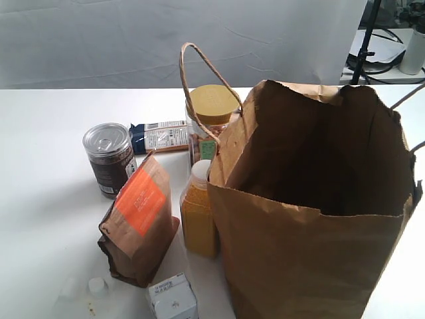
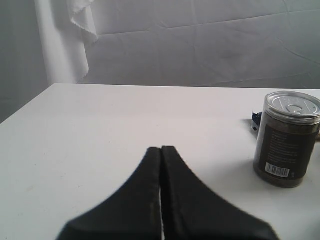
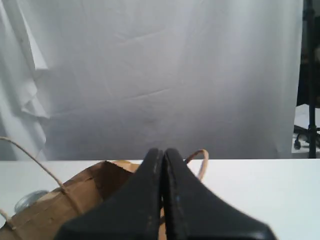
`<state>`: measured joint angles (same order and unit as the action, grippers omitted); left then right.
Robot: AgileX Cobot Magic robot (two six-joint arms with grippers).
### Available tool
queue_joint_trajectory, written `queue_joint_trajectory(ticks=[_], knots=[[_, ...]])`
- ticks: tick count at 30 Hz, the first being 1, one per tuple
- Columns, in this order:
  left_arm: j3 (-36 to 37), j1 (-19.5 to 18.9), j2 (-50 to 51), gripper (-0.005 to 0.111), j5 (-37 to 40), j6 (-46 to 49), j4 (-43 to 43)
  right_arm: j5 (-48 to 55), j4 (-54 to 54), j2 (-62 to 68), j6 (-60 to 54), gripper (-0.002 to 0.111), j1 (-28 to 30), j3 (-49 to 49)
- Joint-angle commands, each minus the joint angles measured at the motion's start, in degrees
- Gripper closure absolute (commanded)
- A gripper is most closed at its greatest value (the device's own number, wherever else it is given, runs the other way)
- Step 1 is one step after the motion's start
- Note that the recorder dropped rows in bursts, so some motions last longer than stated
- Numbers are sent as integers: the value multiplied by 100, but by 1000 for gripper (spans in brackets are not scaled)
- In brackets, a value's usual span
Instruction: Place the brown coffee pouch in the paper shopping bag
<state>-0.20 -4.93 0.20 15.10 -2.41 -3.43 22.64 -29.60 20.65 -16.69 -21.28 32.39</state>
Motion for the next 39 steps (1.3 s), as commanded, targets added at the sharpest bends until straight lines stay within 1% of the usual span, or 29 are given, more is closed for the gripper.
queue_joint_trajectory(ticks=[1,3,6,8,10,13,15,18,21,23,26,30,33,35,39], knots=[[20,-21,-20,107,-24,-20,-23,685,-1270,919,-1317,108,-18,635],[20,-21,-20,107,-24,-20,-23,925,-1845,1271,-1709,108,-27,832],[20,-21,-20,107,-24,-20,-23,1265,-1956,1784,-1847,108,-166,1172],[20,-21,-20,107,-24,-20,-23,1414,-1709,2034,-1667,108,-385,1452],[20,-21,-20,107,-24,-20,-23,1514,-1161,2209,-1160,108,-709,1779],[20,-21,-20,107,-24,-20,-23,1646,107,2553,-110,108,-1343,2263],[20,-21,-20,107,-24,-20,-23,1677,637,2846,449,108,-1860,2516],[20,-21,-20,107,-24,-20,-23,1658,966,3354,809,108,-2843,2843],[20,-21,-20,107,-24,-20,-23,1318,1066,3999,1381,108,-3732,3186],[20,-21,-20,107,-24,-20,-23,1117,1259,4409,2030,108,-4136,3516],[20,-21,-20,107,-24,-20,-23,1147,1777,5184,2903,108,-4606,4181],[20,-21,-20,107,-24,-20,-23,1364,2182,6187,4021,108,-5022,5148],[20,-21,-20,107,-24,-20,-23,1752,2361,6883,4600,108,-5277,5886],[20,-21,-20,107,-24,-20,-23,2236,2649,7276,5039,108,-5364,6295],[20,-21,-20,107,-24,-20,-23,3670,3211,7973,6126,108,-5364,7017]])
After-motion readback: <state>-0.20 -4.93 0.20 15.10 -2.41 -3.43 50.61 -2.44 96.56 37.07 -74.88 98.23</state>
